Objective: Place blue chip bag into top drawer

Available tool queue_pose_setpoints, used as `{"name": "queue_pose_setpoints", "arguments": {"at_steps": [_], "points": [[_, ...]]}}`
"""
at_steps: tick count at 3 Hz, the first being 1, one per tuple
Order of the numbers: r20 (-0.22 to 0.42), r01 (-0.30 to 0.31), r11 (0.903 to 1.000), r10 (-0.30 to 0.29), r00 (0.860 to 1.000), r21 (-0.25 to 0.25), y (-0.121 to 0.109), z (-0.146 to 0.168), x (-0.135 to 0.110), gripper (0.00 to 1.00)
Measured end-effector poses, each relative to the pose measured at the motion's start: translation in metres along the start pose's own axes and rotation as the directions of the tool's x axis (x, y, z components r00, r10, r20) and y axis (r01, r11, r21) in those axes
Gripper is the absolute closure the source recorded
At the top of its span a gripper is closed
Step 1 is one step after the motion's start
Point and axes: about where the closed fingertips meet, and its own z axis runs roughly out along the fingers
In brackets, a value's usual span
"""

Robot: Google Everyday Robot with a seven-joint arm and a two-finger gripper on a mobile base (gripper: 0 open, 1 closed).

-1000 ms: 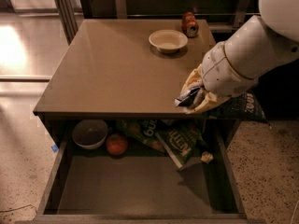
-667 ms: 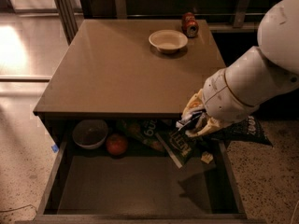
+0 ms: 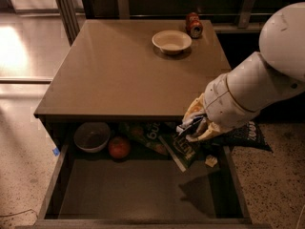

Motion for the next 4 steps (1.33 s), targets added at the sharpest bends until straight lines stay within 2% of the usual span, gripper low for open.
{"name": "queue_pose_setpoints", "arguments": {"at_steps": [1, 3, 4], "points": [[0.039, 0.011, 0.9998, -0.011, 0.999, -0.019, 0.001, 0.025, -0.009, 1.00], [0.103, 0.039, 0.9936, -0.028, 0.994, -0.106, 0.012, 0.081, -0.027, 1.00], [0.103, 0.039, 0.9936, -0.028, 0.994, -0.106, 0.012, 0.081, -0.027, 1.00]]}}
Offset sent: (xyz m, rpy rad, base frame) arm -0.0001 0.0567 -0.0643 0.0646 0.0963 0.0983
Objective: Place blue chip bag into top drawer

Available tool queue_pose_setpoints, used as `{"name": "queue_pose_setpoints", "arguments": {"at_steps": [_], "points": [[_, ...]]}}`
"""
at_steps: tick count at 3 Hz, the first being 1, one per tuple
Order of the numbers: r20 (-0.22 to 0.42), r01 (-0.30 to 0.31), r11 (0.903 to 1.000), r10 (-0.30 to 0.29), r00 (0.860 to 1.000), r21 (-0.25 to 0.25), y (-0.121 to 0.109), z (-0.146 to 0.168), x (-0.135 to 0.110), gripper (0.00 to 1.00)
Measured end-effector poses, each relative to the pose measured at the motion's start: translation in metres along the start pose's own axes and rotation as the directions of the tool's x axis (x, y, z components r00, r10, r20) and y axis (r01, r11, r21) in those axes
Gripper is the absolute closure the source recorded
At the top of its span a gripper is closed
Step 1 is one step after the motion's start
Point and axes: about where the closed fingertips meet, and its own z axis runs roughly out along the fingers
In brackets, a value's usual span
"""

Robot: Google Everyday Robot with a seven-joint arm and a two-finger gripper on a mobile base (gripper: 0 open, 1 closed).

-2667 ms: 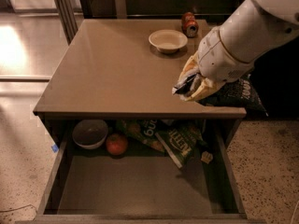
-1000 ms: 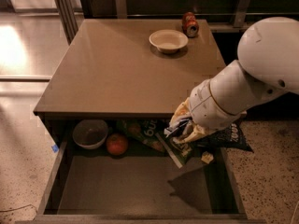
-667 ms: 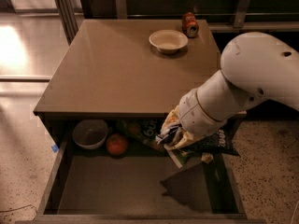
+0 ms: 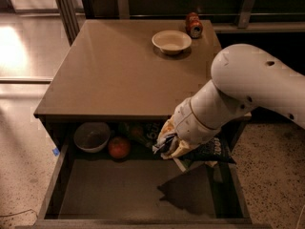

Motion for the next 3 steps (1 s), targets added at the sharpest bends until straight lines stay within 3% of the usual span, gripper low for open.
{"name": "queue_pose_setpoints", "arguments": {"at_steps": [1, 3], "points": [[0.019, -0.006, 0.9999, 0.006, 1.000, -0.008, 0.002, 0.009, 0.002, 1.00], [0.078, -0.024, 0.9956, 0.031, 0.996, -0.091, 0.035, 0.067, 0.020, 1.00]]}}
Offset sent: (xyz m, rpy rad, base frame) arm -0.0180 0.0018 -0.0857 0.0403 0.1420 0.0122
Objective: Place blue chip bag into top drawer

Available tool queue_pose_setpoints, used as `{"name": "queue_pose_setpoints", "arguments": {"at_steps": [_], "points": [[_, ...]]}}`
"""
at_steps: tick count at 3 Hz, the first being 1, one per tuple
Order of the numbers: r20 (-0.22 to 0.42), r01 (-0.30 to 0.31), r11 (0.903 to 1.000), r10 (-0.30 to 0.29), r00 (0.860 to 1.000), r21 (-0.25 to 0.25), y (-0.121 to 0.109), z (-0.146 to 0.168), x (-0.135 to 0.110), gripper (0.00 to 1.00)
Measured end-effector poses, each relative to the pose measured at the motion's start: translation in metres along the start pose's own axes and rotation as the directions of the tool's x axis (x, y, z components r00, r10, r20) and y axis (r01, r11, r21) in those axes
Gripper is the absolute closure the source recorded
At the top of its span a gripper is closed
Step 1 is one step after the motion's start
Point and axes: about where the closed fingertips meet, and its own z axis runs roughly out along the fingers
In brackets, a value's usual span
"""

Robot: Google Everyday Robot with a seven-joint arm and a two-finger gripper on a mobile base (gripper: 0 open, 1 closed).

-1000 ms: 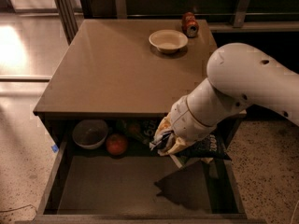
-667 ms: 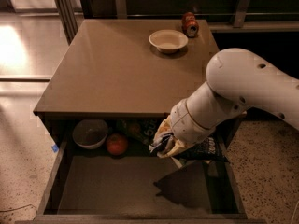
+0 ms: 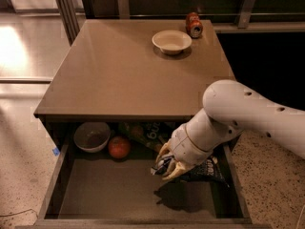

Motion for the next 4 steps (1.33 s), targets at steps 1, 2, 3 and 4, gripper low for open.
{"name": "queue_pose_setpoints", "arguments": {"at_steps": [1, 2, 3, 4], "points": [[0.011, -0.003, 0.9994, 0.004, 1.000, -0.034, 0.011, 0.021, 0.007, 1.00], [0.013, -0.004, 0.9992, 0.005, 1.000, -0.039, 0.012, 0.024, 0.008, 1.00], [0.040, -0.012, 0.9986, 0.014, 0.999, -0.051, 0.013, 0.031, 0.012, 1.00], [0.089, -0.009, 0.9948, 0.018, 0.996, -0.101, 0.020, 0.069, 0.016, 1.00]]}}
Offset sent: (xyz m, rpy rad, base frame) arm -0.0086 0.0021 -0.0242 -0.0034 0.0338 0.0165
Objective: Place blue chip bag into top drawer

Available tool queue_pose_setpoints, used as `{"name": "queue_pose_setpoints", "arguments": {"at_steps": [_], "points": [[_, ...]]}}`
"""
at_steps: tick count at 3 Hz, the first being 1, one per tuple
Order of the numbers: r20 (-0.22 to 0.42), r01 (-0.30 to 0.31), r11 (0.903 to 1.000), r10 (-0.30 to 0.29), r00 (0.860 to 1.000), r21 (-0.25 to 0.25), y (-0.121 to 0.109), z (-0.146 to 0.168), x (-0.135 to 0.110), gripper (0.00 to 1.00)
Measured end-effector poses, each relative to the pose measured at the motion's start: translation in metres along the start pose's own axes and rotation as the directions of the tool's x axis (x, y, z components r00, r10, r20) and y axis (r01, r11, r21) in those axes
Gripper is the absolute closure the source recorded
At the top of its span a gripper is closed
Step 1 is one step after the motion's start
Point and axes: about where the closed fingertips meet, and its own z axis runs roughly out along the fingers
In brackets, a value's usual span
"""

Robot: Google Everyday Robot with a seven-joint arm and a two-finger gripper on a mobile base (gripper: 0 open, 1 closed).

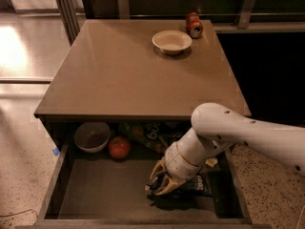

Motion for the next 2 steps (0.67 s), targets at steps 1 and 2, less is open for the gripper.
{"name": "queue_pose_setpoints", "arguments": {"at_steps": [1, 2], "points": [[0.009, -0.031, 0.9994, 0.032, 0.999, -0.014, 0.0188, 0.0044, 0.0130, 1.00], [0.009, -0.031, 0.9994, 0.031, 0.999, -0.014, 0.0188, 0.0044, 0.0130, 0.97]]}}
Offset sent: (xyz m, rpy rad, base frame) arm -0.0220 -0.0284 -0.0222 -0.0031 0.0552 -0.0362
